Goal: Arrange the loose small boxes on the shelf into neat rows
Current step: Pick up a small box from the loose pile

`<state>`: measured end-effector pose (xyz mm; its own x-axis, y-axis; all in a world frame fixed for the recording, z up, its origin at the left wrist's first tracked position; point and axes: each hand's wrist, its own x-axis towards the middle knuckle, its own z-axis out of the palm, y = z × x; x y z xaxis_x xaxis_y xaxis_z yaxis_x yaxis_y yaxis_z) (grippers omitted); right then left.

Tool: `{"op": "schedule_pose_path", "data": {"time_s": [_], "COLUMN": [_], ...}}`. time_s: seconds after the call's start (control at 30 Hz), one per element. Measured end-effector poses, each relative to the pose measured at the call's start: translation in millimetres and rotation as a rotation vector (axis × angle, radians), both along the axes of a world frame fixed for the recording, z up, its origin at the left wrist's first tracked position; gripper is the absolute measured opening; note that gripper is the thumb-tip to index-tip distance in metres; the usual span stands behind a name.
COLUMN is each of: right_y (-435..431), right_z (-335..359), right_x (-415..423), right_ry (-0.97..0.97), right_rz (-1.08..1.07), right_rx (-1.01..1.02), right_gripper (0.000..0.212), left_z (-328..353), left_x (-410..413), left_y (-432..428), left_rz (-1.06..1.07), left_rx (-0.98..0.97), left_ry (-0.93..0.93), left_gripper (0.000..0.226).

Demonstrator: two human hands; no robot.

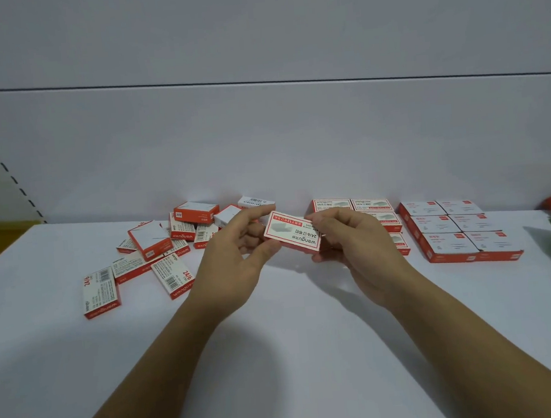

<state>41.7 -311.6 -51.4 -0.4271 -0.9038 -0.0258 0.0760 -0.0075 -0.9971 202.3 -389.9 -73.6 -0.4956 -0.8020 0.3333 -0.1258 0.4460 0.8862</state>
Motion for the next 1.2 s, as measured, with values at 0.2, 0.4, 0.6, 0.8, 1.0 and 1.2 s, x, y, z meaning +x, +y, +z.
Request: {"op": "schedule_pose_path", "data": {"time_s": [0.2, 0.4, 0.6, 0.8, 1.0, 1.2], "right_y": [4.3, 8.4, 3.7, 2.9, 6.0, 4.0], "right_z": [1.8, 4.1, 3.5, -1.3, -5.0, -2.4], "right_x": [0.0, 8.9, 1.1, -2.5, -9.7, -9.1], "right_ry": [0.010, 0.073, -0.132, 0.488, 1.318, 1.546], "right_rz": [0.181, 0.340, 0.162, 0.034, 0.011, -0.013], "right_rx": [0.058, 0.114, 0.122, 0.130, -0.142, -0.123], "right_gripper": [0.011, 0.024, 0.023, 0.034, 0.054, 0.047], "left_z": [4.0, 5.4, 1.5, 1.8, -2.5, -8.9], "left_x": [-2.7, -3.6, -0.6, -1.1, -4.3, -9.0], "left_y": [1.6, 3.2, 12.2, 5.4, 4.2, 2.3], "left_rz": [-0.014, -0.006, 0.080, 0.148, 0.114, 0.053], "left_rx": [0.158, 0.269, -0.202, -0.245, -0.268, -0.335], "left_ry": [0.145, 0.185, -0.238, -0.184, -0.214, -0.279], "left_gripper": [0.031, 0.005, 0.054, 0.050, 0.049, 0.051]}}
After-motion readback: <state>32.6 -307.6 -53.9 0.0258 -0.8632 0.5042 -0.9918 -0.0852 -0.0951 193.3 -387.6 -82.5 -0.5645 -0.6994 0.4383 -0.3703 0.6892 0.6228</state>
